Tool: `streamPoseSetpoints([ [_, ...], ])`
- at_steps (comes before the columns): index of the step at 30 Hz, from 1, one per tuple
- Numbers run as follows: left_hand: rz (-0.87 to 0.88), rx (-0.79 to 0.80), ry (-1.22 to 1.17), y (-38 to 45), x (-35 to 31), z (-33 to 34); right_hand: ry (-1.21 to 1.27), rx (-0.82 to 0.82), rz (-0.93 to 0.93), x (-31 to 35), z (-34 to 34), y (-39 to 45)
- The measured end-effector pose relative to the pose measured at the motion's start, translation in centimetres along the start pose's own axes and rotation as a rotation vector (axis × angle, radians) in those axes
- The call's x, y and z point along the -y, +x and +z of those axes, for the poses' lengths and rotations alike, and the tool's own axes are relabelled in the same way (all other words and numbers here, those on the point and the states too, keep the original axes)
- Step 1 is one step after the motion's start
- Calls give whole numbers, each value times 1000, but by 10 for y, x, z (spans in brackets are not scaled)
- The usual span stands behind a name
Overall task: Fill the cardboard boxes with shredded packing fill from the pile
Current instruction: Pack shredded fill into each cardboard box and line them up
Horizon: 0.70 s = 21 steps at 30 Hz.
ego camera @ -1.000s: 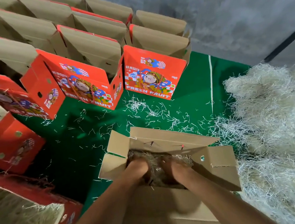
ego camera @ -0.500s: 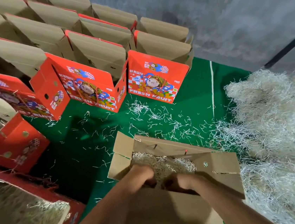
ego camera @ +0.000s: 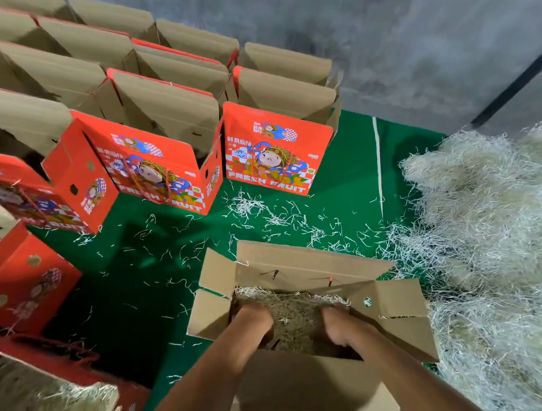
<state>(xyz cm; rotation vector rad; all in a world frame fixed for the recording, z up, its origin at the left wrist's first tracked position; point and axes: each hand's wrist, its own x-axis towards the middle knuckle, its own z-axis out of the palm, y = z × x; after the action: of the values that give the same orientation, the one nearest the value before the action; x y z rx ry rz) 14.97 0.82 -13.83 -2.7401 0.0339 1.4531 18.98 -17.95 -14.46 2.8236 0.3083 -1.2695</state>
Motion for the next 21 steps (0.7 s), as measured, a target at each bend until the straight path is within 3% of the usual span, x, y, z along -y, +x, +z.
streamPoseSetpoints([
  [7,-116,-151,-387,-21,4,-8,374,-146,-166,-7,-19,-46],
  [12,-106,-341,-324,-62,-7,-44,638,-413,-333,-20,-43,-97],
  [16,51,-430,-391,-95,-29,-59,851,-572,-398,-43,-58,-132],
  [19,270,-487,-664,-120,-51,-55,932,-784,-373,-69,-56,-148],
  [21,367,-557,-758,-134,-63,-56,1087,-837,-397,-85,-49,-151],
])
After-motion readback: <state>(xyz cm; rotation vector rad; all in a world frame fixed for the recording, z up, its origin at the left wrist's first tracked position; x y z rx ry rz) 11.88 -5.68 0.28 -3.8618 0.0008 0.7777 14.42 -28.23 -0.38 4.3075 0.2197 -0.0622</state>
